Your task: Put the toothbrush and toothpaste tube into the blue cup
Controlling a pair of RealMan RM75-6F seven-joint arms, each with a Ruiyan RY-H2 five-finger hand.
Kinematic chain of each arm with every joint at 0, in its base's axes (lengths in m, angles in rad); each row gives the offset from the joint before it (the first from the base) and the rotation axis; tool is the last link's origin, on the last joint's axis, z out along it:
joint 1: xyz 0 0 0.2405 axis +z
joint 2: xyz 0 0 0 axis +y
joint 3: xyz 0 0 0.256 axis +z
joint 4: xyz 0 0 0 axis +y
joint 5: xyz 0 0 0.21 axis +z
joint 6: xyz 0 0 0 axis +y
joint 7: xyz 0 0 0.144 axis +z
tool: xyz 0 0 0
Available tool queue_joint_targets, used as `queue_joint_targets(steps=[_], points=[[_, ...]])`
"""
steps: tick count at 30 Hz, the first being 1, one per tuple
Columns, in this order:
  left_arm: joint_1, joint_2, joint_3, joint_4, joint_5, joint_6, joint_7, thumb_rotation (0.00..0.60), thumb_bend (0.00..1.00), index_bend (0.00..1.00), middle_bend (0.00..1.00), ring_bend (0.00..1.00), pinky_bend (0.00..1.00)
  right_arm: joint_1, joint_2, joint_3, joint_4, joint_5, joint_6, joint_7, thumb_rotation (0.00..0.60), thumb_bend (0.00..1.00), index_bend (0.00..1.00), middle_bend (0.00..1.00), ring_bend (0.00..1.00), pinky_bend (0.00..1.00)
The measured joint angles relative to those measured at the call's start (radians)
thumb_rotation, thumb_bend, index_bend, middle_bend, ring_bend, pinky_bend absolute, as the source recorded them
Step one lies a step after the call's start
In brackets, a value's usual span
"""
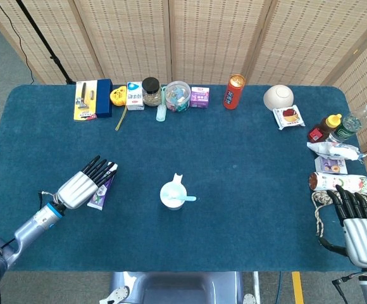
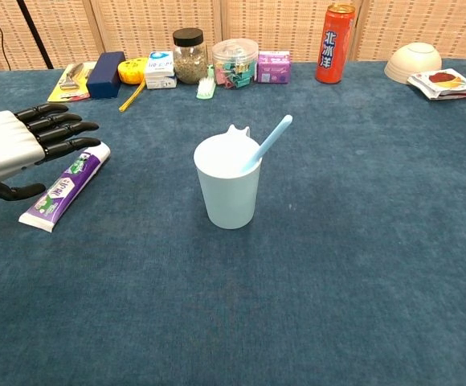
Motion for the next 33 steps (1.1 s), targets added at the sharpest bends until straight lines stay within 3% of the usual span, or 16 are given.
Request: queue_joint_targets(steps=[14, 33], points=[[-0.020, -0.007, 0.023, -0.041, 0.005, -0.029, 0.060, 0.600, 0.31, 0.00, 0.00, 0.00, 0.00, -0.001, 0.001, -0.001, 0.000, -0.002, 0.002, -0.002, 0.600, 0.00, 0.00, 0.00, 0.00, 0.00], [-0.096, 0.004, -0.029, -0.290, -0.043, -0.130, 0.175, 0.600, 0.31, 0.00, 0.00, 0.00, 0.00, 0.000, -0.001, -0.004, -0.003, 0.000, -0.002, -0.008, 0.600, 0.00, 0.00, 0.00, 0.00, 0.00]])
